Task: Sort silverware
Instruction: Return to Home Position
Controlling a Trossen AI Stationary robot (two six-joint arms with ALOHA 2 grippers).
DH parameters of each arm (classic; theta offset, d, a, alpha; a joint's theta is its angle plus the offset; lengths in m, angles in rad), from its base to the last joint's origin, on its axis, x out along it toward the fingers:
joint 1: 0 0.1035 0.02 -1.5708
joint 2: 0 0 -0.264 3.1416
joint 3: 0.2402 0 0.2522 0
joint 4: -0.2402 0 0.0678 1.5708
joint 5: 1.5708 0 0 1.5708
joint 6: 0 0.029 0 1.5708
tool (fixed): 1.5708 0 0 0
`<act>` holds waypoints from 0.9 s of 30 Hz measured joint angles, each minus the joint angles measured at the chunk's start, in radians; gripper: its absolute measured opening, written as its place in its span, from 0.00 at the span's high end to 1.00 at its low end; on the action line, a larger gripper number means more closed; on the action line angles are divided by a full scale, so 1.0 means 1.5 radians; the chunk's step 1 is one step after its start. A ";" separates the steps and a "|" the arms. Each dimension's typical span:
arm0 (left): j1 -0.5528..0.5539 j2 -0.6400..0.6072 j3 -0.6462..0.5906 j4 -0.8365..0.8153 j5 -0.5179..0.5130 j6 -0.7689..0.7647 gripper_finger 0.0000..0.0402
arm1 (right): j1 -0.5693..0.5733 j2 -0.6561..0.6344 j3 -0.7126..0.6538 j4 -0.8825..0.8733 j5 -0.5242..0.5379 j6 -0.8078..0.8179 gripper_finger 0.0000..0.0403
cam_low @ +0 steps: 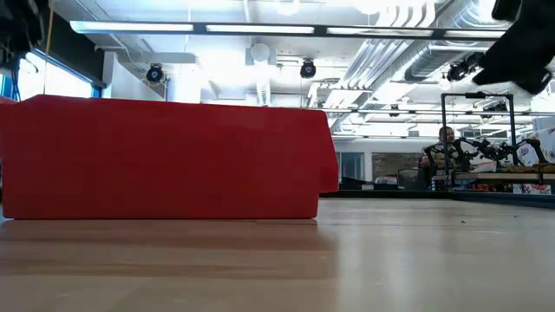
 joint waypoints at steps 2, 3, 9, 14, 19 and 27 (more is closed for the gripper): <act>0.008 -0.045 -0.060 0.041 -0.002 0.000 1.00 | -0.049 -0.033 -0.066 0.126 -0.060 -0.084 0.67; 0.011 -0.070 -0.090 0.062 -0.002 0.000 1.00 | -0.078 -0.045 -0.095 0.176 -0.092 -0.122 0.67; 0.016 -0.208 -0.217 0.120 -0.028 0.002 1.00 | -0.286 -0.084 -0.197 0.392 -0.289 -0.285 0.67; 0.014 -0.310 -0.277 0.121 -0.074 0.051 1.00 | -0.459 -0.083 -0.231 0.477 -0.486 -0.308 0.67; -0.001 -0.387 -0.344 0.198 -0.088 0.072 1.00 | -0.568 -0.082 -0.235 0.483 -0.540 -0.312 0.67; 0.019 -0.400 -0.447 0.540 -0.029 0.316 1.00 | -0.605 -0.082 -0.235 0.480 -0.580 -0.314 0.67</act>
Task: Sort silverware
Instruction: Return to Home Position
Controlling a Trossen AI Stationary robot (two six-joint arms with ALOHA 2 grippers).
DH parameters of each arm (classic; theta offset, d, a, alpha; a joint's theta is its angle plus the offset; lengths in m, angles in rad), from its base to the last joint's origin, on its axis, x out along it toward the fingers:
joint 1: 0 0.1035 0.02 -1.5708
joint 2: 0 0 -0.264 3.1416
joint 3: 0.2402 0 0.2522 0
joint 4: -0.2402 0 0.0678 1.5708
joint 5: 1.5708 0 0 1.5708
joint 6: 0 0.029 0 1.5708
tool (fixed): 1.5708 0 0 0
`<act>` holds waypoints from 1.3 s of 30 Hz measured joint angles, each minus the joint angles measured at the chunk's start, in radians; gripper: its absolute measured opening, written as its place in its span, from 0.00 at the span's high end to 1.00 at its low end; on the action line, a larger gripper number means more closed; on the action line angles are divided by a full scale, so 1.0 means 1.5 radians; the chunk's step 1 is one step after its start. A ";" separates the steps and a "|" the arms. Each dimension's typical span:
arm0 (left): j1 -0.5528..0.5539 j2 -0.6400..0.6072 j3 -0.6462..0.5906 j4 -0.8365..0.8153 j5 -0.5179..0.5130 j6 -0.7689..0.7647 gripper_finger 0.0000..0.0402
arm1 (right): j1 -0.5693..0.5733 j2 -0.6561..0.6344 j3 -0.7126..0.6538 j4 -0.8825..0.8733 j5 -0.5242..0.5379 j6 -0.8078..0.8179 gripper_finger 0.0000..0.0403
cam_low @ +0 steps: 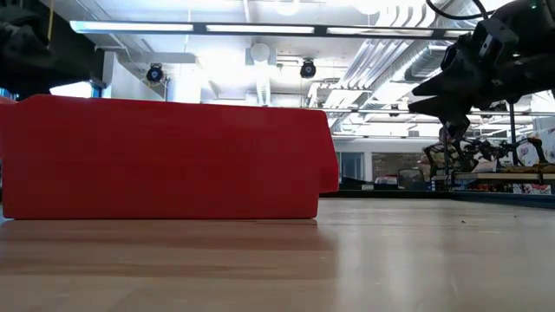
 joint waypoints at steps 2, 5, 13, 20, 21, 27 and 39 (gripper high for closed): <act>0.024 0.000 -0.018 0.098 0.034 0.080 1.00 | 0.000 0.000 0.000 0.000 0.000 -0.001 0.67; 0.081 0.002 -0.056 0.312 0.133 0.250 1.00 | 0.000 0.000 0.000 -0.001 -0.001 -0.009 0.67; 0.276 0.003 -0.091 0.492 0.487 0.552 1.00 | 0.000 0.000 0.000 -0.003 0.001 -0.016 0.67; 0.429 0.000 -0.091 0.484 0.716 0.597 1.00 | 0.001 0.000 0.000 -0.028 0.002 -0.069 0.67; 0.451 0.000 -0.091 0.482 0.747 0.594 1.00 | 0.001 0.000 0.000 -0.028 0.002 -0.074 0.67; 0.576 0.000 -0.091 0.421 0.839 0.581 1.00 | 0.001 0.000 0.000 -0.028 -0.032 -0.110 0.67; 0.682 0.001 -0.091 0.381 0.965 0.643 1.00 | 0.001 0.000 0.001 -0.075 -0.046 -0.105 0.67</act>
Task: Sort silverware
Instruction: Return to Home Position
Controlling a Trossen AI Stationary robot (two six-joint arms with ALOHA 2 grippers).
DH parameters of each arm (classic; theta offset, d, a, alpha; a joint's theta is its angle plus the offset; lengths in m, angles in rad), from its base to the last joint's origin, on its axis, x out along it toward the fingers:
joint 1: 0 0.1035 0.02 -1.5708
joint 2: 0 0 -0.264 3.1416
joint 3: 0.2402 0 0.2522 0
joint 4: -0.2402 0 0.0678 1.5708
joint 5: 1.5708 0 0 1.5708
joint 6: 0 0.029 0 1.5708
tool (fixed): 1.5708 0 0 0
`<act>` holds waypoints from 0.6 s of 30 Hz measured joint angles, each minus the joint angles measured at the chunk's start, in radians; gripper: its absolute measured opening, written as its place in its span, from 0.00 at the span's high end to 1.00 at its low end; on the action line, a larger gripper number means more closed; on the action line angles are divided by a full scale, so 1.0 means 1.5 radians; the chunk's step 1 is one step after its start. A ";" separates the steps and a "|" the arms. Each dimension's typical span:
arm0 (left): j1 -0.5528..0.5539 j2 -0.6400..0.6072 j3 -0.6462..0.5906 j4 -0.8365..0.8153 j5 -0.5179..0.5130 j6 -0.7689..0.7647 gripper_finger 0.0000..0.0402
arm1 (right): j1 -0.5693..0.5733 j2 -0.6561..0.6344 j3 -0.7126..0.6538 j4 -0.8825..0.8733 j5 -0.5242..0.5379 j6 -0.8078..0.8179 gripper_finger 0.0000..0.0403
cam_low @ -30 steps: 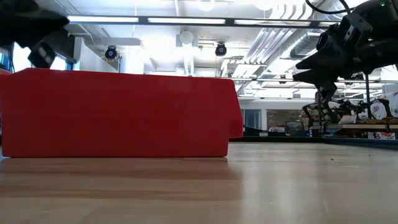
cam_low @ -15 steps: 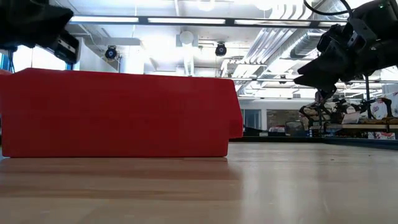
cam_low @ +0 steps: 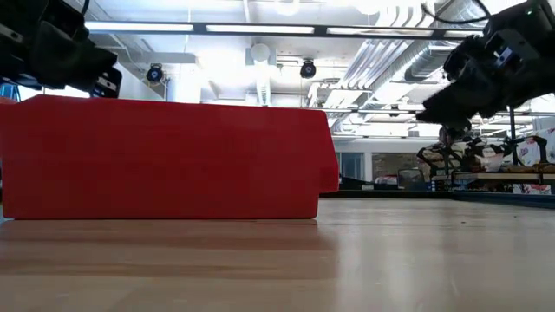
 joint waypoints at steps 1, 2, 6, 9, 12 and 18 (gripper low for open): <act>0.000 0.000 0.000 -0.005 -0.014 -0.009 1.00 | 0.000 0.000 0.000 -0.009 0.000 0.014 0.67; 0.000 0.000 0.000 -0.014 -0.028 -0.023 1.00 | 0.000 0.000 0.000 -0.022 0.000 0.026 0.67; 0.000 0.000 0.000 -0.030 -0.060 -0.088 1.00 | 0.000 0.000 0.000 -0.056 0.000 0.056 0.67; -0.001 0.000 0.000 -0.033 -0.067 -0.103 1.00 | 0.000 0.000 0.000 -0.067 0.000 0.057 0.67; -0.001 0.000 0.000 -0.034 -0.067 -0.103 1.00 | 0.001 0.000 0.000 -0.072 0.000 0.058 0.67; -0.001 0.000 0.000 -0.035 -0.067 -0.103 1.00 | 0.067 -0.029 -0.001 -0.079 0.040 0.058 0.67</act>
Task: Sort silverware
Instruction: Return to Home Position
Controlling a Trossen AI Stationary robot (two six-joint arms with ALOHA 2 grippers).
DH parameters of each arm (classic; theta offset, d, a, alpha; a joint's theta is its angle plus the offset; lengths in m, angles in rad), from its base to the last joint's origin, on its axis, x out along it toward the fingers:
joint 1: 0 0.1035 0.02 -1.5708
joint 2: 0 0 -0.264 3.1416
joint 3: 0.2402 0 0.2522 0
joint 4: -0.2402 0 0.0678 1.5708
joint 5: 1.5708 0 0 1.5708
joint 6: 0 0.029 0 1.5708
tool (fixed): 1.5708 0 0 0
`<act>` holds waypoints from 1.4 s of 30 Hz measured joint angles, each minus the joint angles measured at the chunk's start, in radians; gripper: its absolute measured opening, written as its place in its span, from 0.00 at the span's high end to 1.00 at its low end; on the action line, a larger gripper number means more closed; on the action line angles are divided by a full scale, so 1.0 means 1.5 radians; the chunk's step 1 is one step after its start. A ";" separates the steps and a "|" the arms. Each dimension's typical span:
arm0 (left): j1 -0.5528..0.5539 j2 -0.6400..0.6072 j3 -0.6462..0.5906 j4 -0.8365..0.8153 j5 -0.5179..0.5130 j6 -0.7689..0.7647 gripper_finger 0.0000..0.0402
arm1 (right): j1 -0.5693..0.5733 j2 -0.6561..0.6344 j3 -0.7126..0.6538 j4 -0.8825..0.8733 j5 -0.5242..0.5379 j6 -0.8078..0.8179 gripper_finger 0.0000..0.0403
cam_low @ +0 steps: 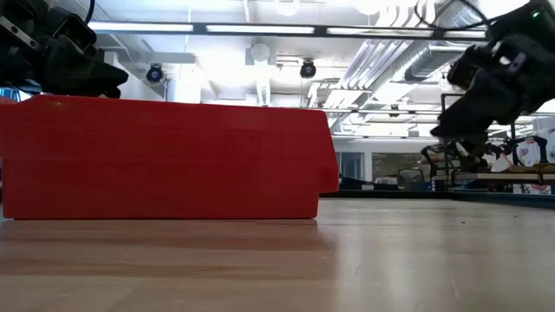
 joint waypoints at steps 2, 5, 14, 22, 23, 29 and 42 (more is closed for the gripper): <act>0.000 0.000 0.000 -0.001 0.000 0.000 1.00 | 0.018 -0.027 0.000 -0.016 0.002 0.000 0.67; 0.000 0.000 0.000 -0.002 0.000 0.000 1.00 | 0.038 -0.064 0.000 -0.019 0.003 0.000 0.67; 0.000 0.000 0.000 -0.007 0.000 0.000 1.00 | 0.047 -0.242 -0.069 0.061 0.011 0.000 0.67; 0.000 0.003 0.001 -0.013 0.000 0.000 1.00 | 0.049 -0.307 -0.069 0.122 0.002 -0.001 0.67; 0.000 0.004 0.001 -0.011 0.000 0.000 1.00 | 0.049 -0.307 -0.069 0.117 0.002 -0.015 0.67; 0.000 0.006 0.001 -0.021 0.000 0.000 1.00 | 0.060 -0.307 -0.070 0.066 0.023 -0.289 0.67; 0.000 0.009 0.001 -0.025 0.000 0.000 1.00 | 0.058 -0.307 -0.070 0.047 0.112 -0.282 0.67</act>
